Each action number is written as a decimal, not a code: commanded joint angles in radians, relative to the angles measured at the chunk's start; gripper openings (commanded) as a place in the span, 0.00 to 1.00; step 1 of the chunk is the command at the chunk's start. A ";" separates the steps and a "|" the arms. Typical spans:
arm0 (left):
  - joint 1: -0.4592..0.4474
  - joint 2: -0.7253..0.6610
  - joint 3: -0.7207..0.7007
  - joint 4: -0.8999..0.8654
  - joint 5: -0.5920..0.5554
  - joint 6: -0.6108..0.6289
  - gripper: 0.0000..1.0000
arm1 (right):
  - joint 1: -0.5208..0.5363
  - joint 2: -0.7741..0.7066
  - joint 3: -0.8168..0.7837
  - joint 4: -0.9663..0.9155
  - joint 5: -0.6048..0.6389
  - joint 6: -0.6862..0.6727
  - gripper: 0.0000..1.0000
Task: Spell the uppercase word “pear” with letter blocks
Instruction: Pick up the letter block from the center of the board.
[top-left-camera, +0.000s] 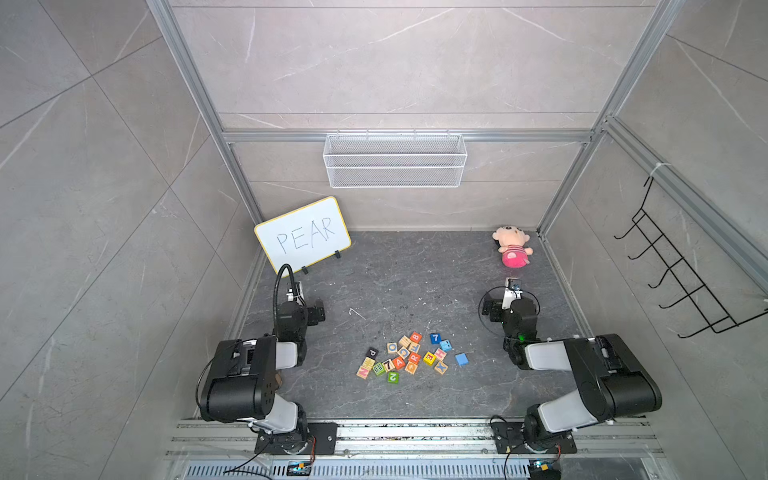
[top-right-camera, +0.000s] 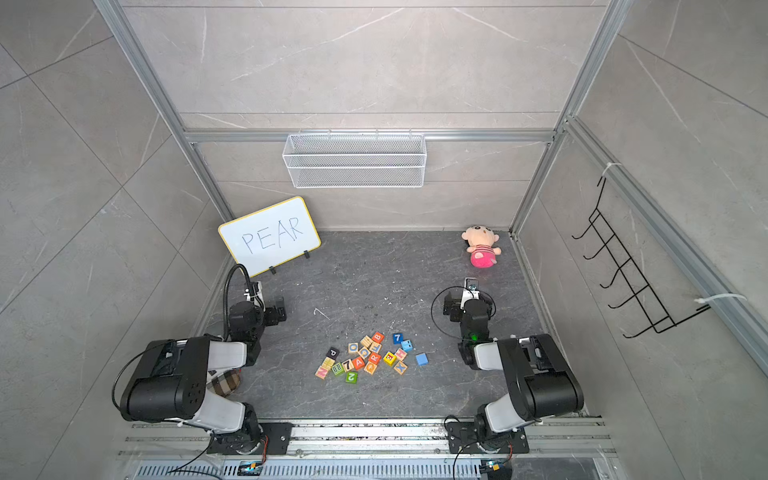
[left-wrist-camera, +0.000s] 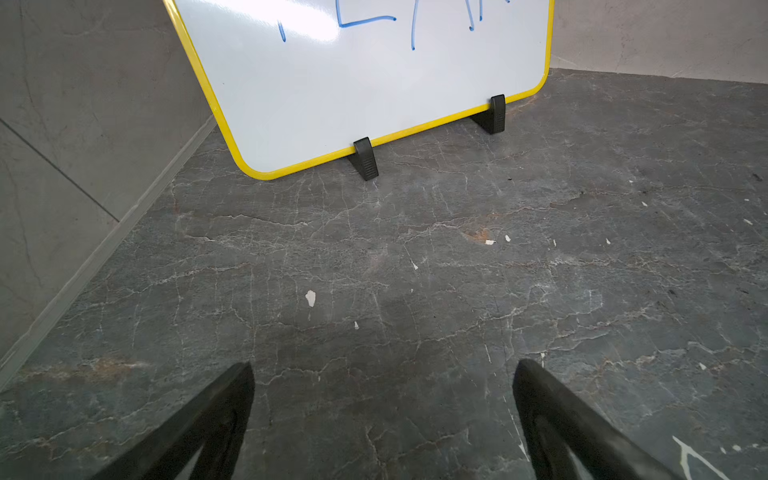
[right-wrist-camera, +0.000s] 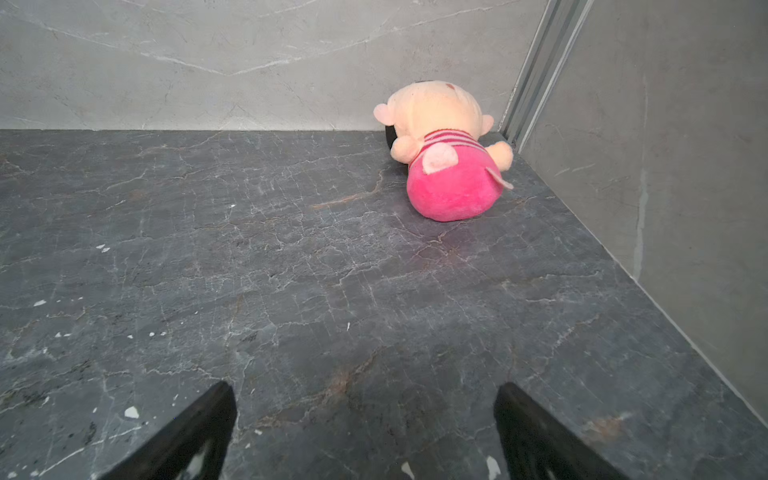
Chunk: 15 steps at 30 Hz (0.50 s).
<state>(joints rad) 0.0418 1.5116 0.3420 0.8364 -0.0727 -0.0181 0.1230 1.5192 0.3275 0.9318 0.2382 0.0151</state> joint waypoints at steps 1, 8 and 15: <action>0.004 -0.007 0.018 0.019 0.011 0.015 1.00 | 0.003 0.004 0.016 -0.010 -0.007 0.011 0.99; 0.006 -0.006 0.018 0.018 0.011 0.014 1.00 | 0.003 0.006 0.019 -0.016 -0.007 0.012 0.99; 0.007 -0.006 0.019 0.019 0.017 0.014 1.00 | 0.003 0.004 0.019 -0.015 -0.007 0.012 0.99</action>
<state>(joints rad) 0.0418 1.5116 0.3420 0.8345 -0.0715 -0.0181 0.1230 1.5192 0.3275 0.9318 0.2382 0.0151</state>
